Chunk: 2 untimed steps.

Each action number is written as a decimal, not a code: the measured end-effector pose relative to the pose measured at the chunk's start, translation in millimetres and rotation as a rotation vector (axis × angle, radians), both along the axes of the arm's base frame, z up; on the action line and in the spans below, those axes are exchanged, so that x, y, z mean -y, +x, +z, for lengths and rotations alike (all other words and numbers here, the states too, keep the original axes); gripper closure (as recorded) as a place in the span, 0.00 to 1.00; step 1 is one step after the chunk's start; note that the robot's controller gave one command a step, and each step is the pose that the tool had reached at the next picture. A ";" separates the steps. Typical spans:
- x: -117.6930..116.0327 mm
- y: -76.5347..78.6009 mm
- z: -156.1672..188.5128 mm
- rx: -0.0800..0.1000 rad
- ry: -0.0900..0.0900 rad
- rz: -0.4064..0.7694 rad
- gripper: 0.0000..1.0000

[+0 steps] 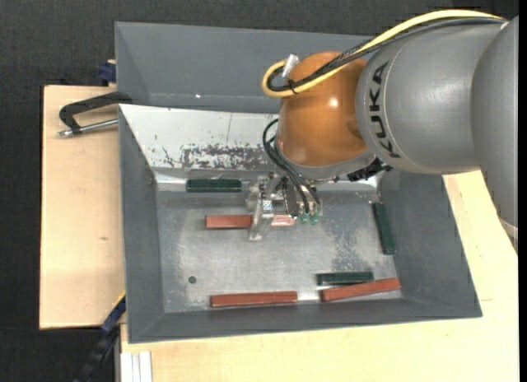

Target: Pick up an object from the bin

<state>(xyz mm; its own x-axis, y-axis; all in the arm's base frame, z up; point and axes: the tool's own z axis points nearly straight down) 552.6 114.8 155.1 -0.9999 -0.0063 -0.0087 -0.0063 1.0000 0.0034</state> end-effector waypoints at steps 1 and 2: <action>-0.1 0.1 6.5 0.000 0.000 0.000 1.00; -0.2 0.0 12.6 -0.003 -0.001 0.000 1.00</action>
Offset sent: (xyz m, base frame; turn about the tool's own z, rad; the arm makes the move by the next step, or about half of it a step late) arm 0.0000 -0.0001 0.0270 0.0000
